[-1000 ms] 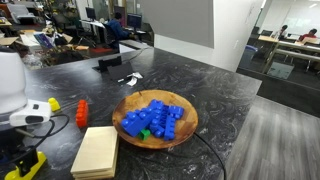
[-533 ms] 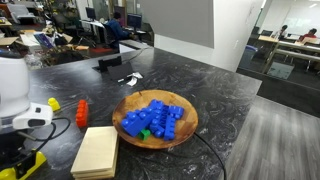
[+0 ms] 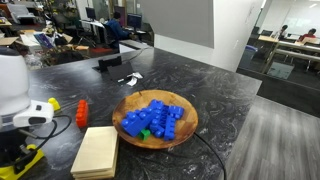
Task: Pick up the yellow toy and put it on the wooden object
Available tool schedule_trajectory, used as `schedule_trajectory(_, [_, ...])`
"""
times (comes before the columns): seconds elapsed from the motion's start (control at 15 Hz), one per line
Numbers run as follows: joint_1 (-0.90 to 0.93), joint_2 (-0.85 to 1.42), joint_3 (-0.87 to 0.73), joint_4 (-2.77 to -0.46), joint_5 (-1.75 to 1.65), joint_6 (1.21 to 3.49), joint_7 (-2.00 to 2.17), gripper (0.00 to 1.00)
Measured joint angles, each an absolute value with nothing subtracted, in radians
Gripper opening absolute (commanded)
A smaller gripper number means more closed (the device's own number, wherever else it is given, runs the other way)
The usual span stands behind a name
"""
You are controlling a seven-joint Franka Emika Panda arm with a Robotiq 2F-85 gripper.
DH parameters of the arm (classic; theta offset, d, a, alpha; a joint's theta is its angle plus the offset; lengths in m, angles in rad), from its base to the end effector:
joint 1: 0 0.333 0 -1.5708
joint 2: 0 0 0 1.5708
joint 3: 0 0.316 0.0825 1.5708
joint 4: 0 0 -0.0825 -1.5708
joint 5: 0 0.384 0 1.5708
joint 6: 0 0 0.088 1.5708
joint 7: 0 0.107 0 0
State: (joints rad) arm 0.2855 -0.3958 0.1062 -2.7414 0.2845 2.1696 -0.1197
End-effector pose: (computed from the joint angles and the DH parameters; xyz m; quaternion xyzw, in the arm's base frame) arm 0.3256 0.1428 0.3259 -0.9798 -0.1571 0.0971 0.0773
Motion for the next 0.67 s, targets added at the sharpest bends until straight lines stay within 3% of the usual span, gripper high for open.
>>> schedule_trajectory(0.67, [0.179,-0.533,0.104,-2.687,0.153,2.169,0.029,0.11])
